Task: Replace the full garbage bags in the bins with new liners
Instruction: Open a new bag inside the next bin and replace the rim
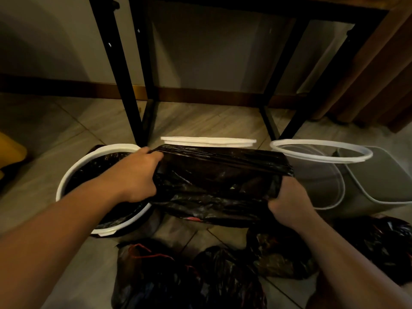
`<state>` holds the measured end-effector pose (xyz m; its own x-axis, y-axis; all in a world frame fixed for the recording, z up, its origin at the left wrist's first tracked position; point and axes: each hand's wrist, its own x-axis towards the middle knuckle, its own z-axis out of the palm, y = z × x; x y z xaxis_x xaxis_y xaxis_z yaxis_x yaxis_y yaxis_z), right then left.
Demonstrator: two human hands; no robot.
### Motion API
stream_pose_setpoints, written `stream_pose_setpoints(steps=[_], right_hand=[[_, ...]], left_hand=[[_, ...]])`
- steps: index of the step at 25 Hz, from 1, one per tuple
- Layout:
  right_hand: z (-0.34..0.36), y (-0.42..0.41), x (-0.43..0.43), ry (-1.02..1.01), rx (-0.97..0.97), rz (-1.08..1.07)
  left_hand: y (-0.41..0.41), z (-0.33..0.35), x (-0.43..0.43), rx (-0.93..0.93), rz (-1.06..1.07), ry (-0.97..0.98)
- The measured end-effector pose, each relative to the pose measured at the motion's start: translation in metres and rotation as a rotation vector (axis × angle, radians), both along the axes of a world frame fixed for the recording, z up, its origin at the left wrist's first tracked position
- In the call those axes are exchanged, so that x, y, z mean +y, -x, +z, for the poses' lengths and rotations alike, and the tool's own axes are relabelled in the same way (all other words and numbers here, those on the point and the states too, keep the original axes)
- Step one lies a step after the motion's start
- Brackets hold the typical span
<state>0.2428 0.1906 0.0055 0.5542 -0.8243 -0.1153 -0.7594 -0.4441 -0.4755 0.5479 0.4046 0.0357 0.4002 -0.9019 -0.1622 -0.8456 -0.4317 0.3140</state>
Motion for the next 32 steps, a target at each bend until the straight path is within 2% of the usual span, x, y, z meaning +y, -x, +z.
stream_pose_setpoints(steps=[2,4,6,10,14,17,19,22,25,27,29,32], right_hand=[[-0.010,-0.016,0.000,-0.137,-0.145,-0.123],[-0.020,-0.038,0.004,-0.356,-0.344,-0.202],[-0.032,-0.065,0.008,-0.447,-0.349,-0.167],[-0.058,-0.126,0.002,-0.314,-0.012,0.150],[-0.088,-0.175,-0.016,-0.405,0.287,0.333],[-0.112,-0.186,-0.017,-0.261,0.680,0.524],[-0.123,-0.189,-0.021,-0.245,0.750,0.610],[-0.102,-0.184,-0.028,-0.250,0.582,0.539],[-0.074,-0.157,-0.028,-0.059,0.395,0.404],[-0.066,-0.141,-0.020,-0.051,0.278,0.351],[-0.060,-0.134,-0.016,-0.070,0.248,0.322],[-0.054,-0.129,-0.022,0.122,0.167,0.233]], left_hand=[[0.004,-0.006,-0.004,0.068,-0.018,-0.053],[0.012,-0.008,-0.016,0.214,-0.012,-0.058],[0.018,-0.010,-0.036,0.322,0.001,-0.069],[0.026,-0.031,-0.089,0.196,-0.100,-0.263],[0.020,-0.076,-0.131,0.209,-0.162,-0.435],[0.013,-0.106,-0.146,0.226,-0.098,-0.483],[0.011,-0.123,-0.151,0.257,-0.009,-0.475],[0.014,-0.138,-0.157,0.252,0.100,-0.450],[0.024,-0.147,-0.161,0.190,0.137,-0.512],[0.025,-0.148,-0.164,0.175,0.108,-0.549],[0.024,-0.143,-0.164,0.166,0.072,-0.558],[0.023,-0.125,-0.159,0.083,-0.058,-0.539]])
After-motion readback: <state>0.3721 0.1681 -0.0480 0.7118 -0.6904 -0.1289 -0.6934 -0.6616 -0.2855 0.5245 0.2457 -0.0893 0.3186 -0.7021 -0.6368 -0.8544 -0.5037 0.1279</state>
